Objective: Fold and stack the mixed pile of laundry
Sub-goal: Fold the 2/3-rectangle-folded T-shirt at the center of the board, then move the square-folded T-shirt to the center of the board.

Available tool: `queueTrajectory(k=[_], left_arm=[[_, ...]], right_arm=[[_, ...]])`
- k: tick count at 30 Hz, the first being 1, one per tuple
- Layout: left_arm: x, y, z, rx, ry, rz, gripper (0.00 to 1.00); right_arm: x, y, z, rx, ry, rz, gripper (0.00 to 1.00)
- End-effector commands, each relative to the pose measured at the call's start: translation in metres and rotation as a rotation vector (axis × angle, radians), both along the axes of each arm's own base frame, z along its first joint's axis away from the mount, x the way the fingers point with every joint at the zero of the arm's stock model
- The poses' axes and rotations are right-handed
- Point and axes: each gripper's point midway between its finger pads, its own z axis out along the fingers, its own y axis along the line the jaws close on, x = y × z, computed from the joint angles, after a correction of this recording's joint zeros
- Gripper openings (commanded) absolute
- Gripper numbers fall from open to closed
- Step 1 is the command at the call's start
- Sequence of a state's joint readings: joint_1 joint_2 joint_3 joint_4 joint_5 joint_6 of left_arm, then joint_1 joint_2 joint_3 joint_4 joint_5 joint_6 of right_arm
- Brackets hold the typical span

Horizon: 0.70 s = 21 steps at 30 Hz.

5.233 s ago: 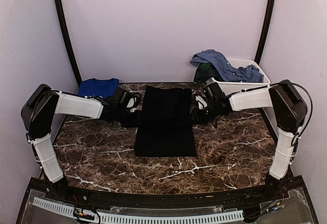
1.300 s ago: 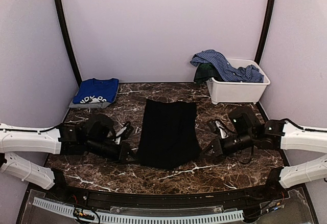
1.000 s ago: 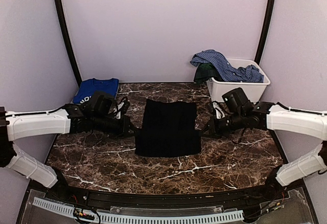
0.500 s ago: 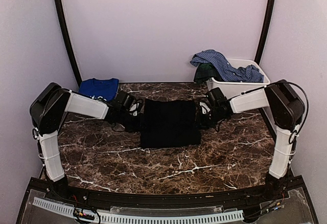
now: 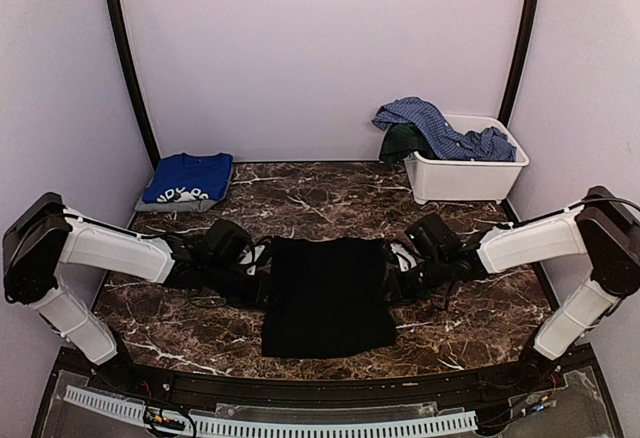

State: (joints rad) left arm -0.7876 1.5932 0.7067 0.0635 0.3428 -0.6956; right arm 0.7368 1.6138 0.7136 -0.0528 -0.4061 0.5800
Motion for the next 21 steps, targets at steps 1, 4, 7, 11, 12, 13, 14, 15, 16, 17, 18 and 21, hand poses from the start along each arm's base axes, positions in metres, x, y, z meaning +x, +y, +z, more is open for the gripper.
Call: queueTrajectory(k=[1,4,7,11,12,13,14,15,16,17,18,21], left_arm=[[-0.01,0.024,0.029,0.02,-0.008,0.06,0.0],[0.005,0.026,0.06,0.026,-0.095,0.073,0.0],[0.021,0.025,0.068,0.037,-0.129,0.064,0.0],[0.053,0.022,0.057,0.057,-0.148,0.073,0.0],[0.059,0.02,0.047,0.065,-0.133,0.077,0.0],[0.068,0.02,0.045,0.049,-0.138,0.08,0.0],[0.073,0.018,0.034,0.062,-0.121,0.078,0.0],[0.077,0.018,0.019,0.078,-0.105,0.076,0.0],[0.082,0.016,0.016,0.078,-0.104,0.072,0.0],[0.082,0.014,0.004,0.089,-0.088,0.059,0.0],[0.083,0.014,-0.002,0.095,-0.081,0.058,0.0],[0.074,0.027,-0.028,0.127,-0.036,0.078,0.0]], right_arm=[[-0.014,-0.001,0.053,0.055,-0.045,-0.035,0.0],[-0.003,-0.011,0.081,0.033,-0.123,-0.053,0.0],[0.021,-0.02,0.083,-0.001,-0.165,-0.067,0.0],[0.052,-0.021,0.054,-0.081,-0.184,-0.05,0.0],[0.059,-0.018,0.045,-0.085,-0.184,-0.048,0.0],[0.066,-0.016,0.036,-0.094,-0.179,-0.047,0.0],[0.071,-0.014,0.026,-0.101,-0.172,-0.047,0.0],[0.076,-0.012,0.017,-0.105,-0.165,-0.046,0.0],[0.08,-0.01,0.009,-0.111,-0.159,-0.047,0.0],[0.084,-0.009,0.001,-0.121,-0.154,-0.049,0.0],[0.087,-0.008,-0.007,-0.131,-0.15,-0.052,0.0],[0.086,-0.013,-0.025,-0.165,-0.126,-0.059,0.0]])
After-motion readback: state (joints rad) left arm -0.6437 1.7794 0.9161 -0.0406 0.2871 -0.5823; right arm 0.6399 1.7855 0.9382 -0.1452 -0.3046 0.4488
